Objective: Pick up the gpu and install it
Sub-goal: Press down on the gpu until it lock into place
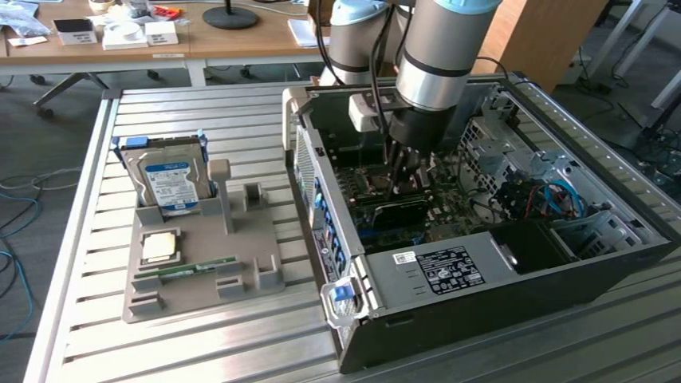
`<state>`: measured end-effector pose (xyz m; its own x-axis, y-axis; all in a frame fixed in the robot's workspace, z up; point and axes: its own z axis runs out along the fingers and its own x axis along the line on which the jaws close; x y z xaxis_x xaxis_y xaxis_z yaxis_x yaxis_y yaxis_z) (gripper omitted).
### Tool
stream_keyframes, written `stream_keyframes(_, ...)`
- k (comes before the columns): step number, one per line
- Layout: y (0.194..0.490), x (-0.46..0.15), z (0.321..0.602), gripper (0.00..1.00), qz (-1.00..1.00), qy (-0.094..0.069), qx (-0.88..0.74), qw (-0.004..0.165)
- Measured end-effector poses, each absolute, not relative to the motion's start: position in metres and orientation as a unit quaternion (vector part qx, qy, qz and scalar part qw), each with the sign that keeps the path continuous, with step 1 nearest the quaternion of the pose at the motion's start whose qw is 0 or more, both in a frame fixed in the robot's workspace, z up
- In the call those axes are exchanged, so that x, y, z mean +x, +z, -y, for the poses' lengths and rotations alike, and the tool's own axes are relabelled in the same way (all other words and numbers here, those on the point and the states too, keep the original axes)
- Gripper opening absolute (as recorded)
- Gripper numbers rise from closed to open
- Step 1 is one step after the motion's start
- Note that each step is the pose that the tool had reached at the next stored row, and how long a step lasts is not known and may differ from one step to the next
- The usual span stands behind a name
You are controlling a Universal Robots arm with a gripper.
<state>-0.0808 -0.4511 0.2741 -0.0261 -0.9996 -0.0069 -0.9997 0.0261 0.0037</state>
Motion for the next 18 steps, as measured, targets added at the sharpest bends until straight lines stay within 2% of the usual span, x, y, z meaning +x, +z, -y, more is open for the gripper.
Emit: stream_keyframes(18, 0.2698, -0.0808, 0.4511, 0.11, -0.716, 0.004, -0.698, 0.001)
